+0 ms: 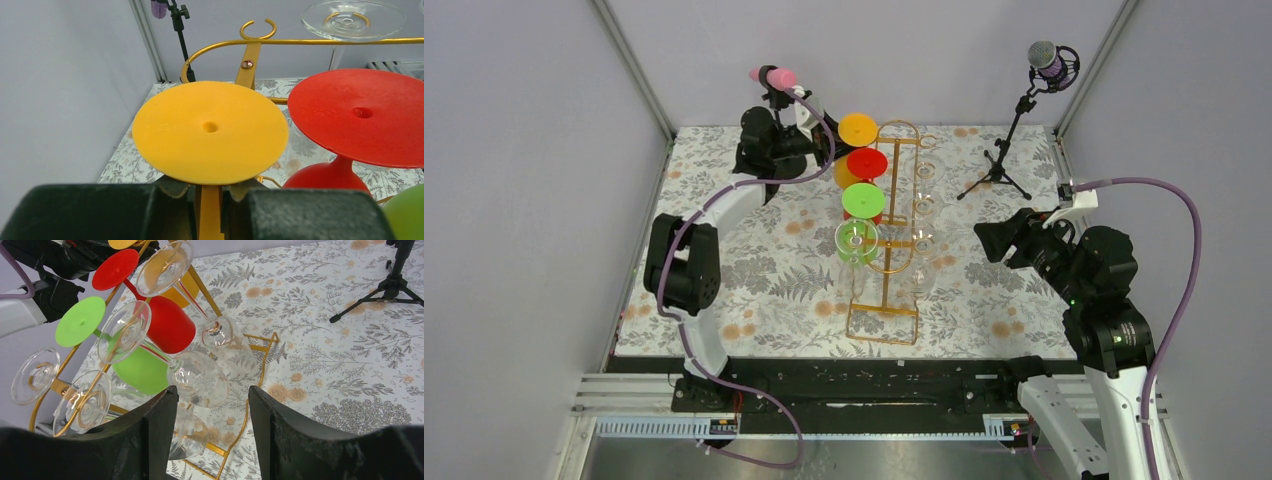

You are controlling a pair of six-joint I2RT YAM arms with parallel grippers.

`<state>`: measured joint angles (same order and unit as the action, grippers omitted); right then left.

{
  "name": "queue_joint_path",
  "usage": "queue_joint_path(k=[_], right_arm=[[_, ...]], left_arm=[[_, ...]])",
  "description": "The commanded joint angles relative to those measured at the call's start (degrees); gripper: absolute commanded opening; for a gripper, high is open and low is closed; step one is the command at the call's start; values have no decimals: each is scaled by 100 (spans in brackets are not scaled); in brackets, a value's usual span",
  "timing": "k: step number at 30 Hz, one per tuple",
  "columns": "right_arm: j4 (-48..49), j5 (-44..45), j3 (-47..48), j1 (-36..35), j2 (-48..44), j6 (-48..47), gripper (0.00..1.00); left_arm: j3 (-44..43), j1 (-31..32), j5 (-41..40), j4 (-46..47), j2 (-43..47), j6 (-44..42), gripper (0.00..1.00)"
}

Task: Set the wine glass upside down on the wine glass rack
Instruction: Turn the wine glass upside down at the wine rack.

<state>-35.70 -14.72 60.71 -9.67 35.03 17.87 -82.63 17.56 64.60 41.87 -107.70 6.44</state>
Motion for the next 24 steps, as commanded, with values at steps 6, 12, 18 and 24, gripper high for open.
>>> queue_joint_path(k=[6, 12, 18, 24], right_arm=[[270, -180, -81, 31, -30, 47, 62], [340, -239, -141, 35, -39, 106, 62], [345, -270, -180, 36, -42, 97, 63], [349, -261, -230, 31, -82, 81, 63]], left_arm=[[170, 44, 79, 26, 429, -389, 0], [-94, 94, 77, -1436, 581, -1521, 0], [-649, 226, -234, -3192, 524, -2589, 0], [-887, 245, -336, -3379, 333, -2404, 0]])
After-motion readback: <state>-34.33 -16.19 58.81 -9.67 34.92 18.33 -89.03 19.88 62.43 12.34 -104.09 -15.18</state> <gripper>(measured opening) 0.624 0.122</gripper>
